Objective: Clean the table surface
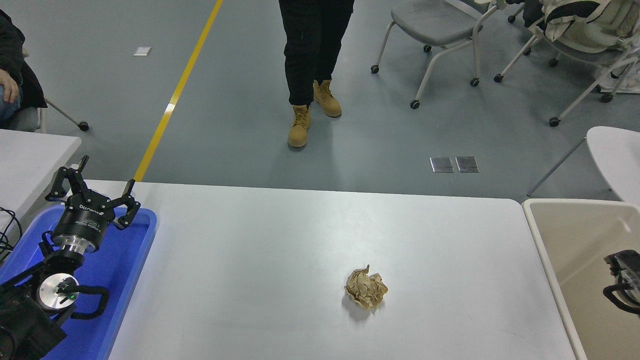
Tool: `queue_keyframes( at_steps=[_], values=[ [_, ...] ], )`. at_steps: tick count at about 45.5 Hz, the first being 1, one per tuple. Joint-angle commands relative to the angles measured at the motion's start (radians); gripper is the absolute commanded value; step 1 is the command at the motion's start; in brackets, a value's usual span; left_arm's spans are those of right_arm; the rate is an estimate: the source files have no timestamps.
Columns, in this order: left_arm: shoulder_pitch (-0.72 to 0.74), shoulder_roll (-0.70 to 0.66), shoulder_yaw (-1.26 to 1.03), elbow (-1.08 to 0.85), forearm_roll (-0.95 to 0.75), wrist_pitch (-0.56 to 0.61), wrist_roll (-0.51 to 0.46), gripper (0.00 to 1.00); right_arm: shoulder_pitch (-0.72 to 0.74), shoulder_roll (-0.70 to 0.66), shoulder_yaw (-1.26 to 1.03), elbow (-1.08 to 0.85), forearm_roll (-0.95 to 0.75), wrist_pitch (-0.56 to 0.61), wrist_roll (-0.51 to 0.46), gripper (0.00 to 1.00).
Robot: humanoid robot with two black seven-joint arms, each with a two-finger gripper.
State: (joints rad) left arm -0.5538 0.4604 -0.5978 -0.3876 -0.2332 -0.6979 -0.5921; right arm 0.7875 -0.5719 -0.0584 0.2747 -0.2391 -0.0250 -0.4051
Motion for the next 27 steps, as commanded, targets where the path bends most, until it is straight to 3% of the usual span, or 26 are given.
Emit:
queue_keyframes(
  at_steps=[1, 9, 16, 27],
  values=[
    [0.000, 0.000, 0.001, 0.001, 0.000, 0.000, 0.000, 1.00, 0.050, -0.233, 0.067, 0.317, 0.000, 0.005, 0.034, 1.00],
    [0.000, 0.000, 0.001, 0.001, 0.000, 0.000, 0.000, 1.00, 0.026, -0.344, 0.302, 0.586, -0.011, 0.020, 0.075, 1.00],
    [0.000, 0.000, 0.000, 0.000, 0.000, 0.000, 0.000, 1.00, 0.012, -0.385, 0.353, 0.718, -0.012, 0.039, 0.115, 1.00],
    [0.000, 0.000, 0.001, 0.000, 0.000, 0.000, 0.000, 1.00, -0.004, -0.436, 0.413, 0.879, -0.026, 0.126, 0.308, 1.00]
  ],
)
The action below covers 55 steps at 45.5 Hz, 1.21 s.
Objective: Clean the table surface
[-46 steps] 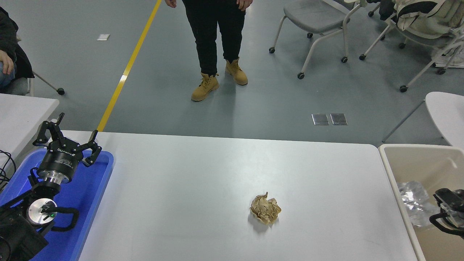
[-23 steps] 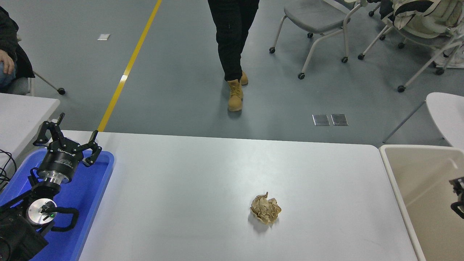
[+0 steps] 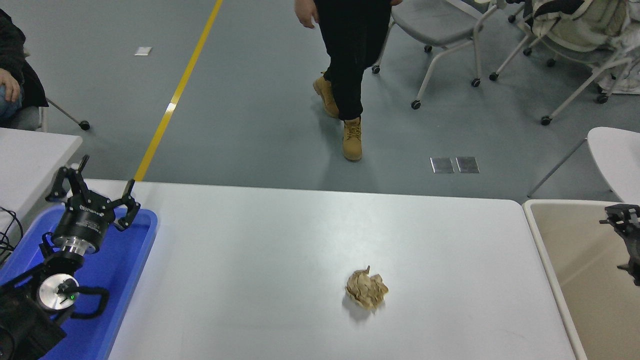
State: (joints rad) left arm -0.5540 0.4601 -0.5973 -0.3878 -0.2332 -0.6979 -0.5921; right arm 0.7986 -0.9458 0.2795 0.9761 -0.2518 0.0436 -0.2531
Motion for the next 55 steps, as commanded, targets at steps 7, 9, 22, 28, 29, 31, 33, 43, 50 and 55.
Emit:
queue_keyframes(
  at_steps=[7, 9, 22, 28, 29, 31, 33, 43, 50, 55],
  values=[
    [0.000, 0.000, 0.001, 0.000, 0.000, 0.000, 0.000, 1.00, -0.036, -0.053, 0.075, 0.226, -0.096, 0.059, 0.349, 1.00],
    [0.000, 0.000, 0.001, 0.000, 0.000, 0.000, 0.000, 1.00, -0.042, -0.051, 0.075, 0.252, -0.118, 0.056, 0.406, 1.00],
    [0.000, 0.000, 0.001, 0.000, 0.000, 0.000, 0.000, 1.00, -0.113, 0.084, 0.138, 0.342, -0.153, 0.004, 0.561, 1.00],
    [0.000, 0.000, 0.001, 0.000, 0.000, 0.000, 0.000, 1.00, -0.156, 0.212, 0.181, 0.309, -0.161, -0.028, 0.561, 1.00],
    [0.000, 0.000, 0.001, 0.000, 0.000, -0.002, 0.000, 1.00, -0.162, 0.237, 0.184, 0.294, -0.167, -0.034, 0.561, 1.00],
    [0.000, 0.000, 0.001, 0.000, 0.000, 0.000, 0.000, 1.00, -0.173, 0.286, 0.190, 0.260, -0.181, -0.042, 0.563, 1.00],
    [0.000, 0.000, 0.001, 0.000, 0.000, 0.000, 0.000, 1.00, -0.183, 0.333, 0.198, 0.222, -0.194, -0.047, 0.563, 1.00],
    [0.000, 0.000, 0.001, 0.000, 0.000, 0.000, 0.000, 1.00, -0.211, 0.535, 0.285, 0.058, -0.211, -0.062, 0.591, 1.00],
    [0.000, 0.000, 0.001, 0.000, 0.000, 0.000, 0.000, 1.00, -0.211, 0.630, 0.339, 0.000, -0.192, -0.094, 0.591, 1.00],
    [0.000, 0.000, 0.001, 0.000, 0.000, 0.000, 0.000, 1.00, -0.214, 0.697, 0.377, -0.036, -0.178, -0.102, 0.591, 1.00]
  ],
)
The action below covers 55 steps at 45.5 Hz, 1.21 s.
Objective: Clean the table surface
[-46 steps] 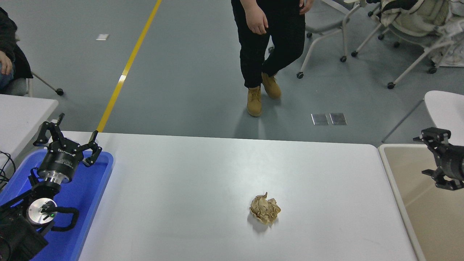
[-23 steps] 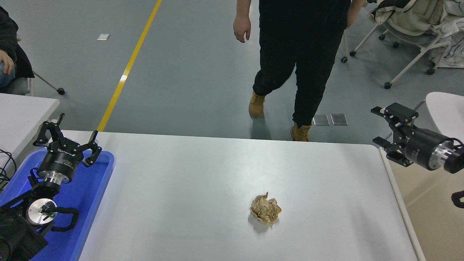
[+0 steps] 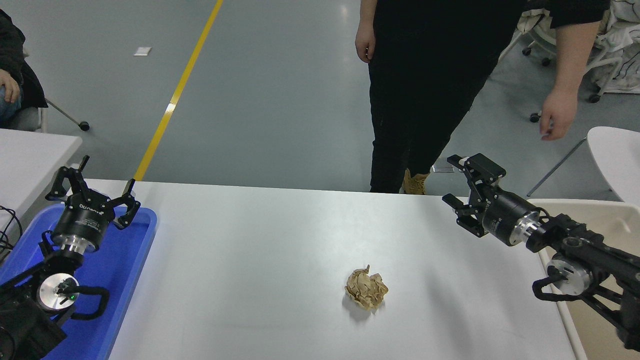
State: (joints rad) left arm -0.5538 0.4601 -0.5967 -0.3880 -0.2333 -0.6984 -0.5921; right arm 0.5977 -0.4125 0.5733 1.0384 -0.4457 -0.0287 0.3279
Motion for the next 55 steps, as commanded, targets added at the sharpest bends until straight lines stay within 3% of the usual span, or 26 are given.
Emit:
queue_keyframes(
  at_steps=[1, 14, 37, 46, 55],
  values=[
    [0.000, 0.000, -0.002, 0.001, 0.000, 0.000, 0.000, 1.00, -0.013, 0.175, 0.094, -0.107, 0.021, -0.030, 0.010, 1.00],
    [0.000, 0.000, -0.002, 0.000, 0.000, 0.000, 0.000, 1.00, -0.016, 0.239, 0.175, -0.222, 0.073, -0.033, 0.010, 1.00],
    [0.000, 0.000, -0.002, 0.000, 0.000, -0.001, 0.000, 1.00, -0.010, 0.227, 0.120, -0.227, 0.136, -0.045, 0.000, 1.00],
    [0.000, 0.000, 0.000, 0.000, 0.000, 0.000, 0.000, 1.00, 0.010, 0.149, -0.012, -0.189, 0.117, -0.068, 0.003, 1.00],
    [0.000, 0.000, 0.000, 0.000, 0.000, 0.000, 0.000, 1.00, 0.068, -0.015, -0.213, -0.025, 0.052, -0.092, 0.003, 1.00]
  ],
)
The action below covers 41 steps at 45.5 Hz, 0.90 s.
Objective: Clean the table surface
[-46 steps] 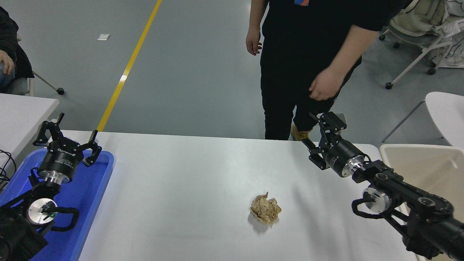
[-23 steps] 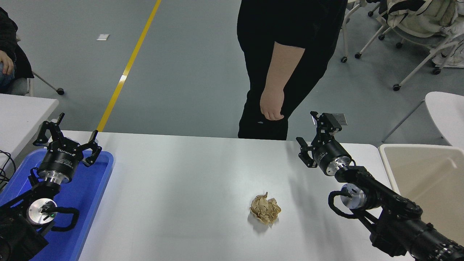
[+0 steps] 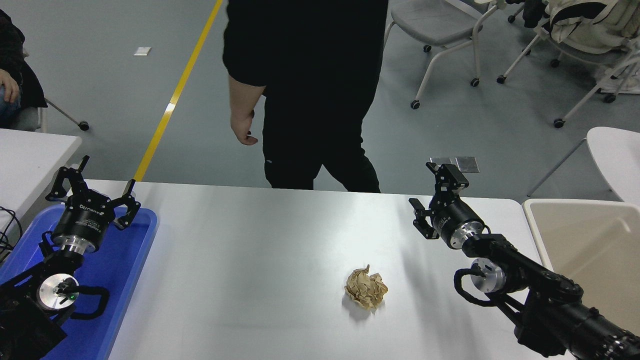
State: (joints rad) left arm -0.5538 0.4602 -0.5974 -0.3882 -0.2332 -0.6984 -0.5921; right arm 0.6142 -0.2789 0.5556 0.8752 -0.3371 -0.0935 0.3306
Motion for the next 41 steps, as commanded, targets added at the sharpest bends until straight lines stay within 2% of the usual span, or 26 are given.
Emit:
queue_keyframes(
  at_steps=[1, 9, 19, 29, 41],
  values=[
    [0.000, 0.000, 0.001, 0.000, 0.000, -0.001, 0.000, 1.00, 0.061, -0.170, -0.218, 0.159, -0.068, -0.031, 0.001, 1.00],
    [0.000, 0.000, -0.001, 0.000, 0.000, -0.001, 0.000, 1.00, 0.142, -0.318, -0.425, 0.298, -0.197, -0.032, 0.001, 1.00],
    [0.000, 0.000, 0.001, 0.000, 0.000, -0.001, 0.000, 1.00, 0.268, -0.388, -0.681, 0.433, -0.316, -0.032, 0.001, 1.00],
    [0.000, 0.000, -0.001, 0.000, 0.000, -0.001, 0.000, 1.00, 0.427, -0.378, -0.951, 0.439, -0.407, -0.040, 0.001, 1.00],
    [0.000, 0.000, -0.001, 0.000, 0.000, -0.001, 0.000, 1.00, 0.617, -0.290, -1.178, 0.459, -0.405, -0.060, 0.001, 1.00]
  ],
)
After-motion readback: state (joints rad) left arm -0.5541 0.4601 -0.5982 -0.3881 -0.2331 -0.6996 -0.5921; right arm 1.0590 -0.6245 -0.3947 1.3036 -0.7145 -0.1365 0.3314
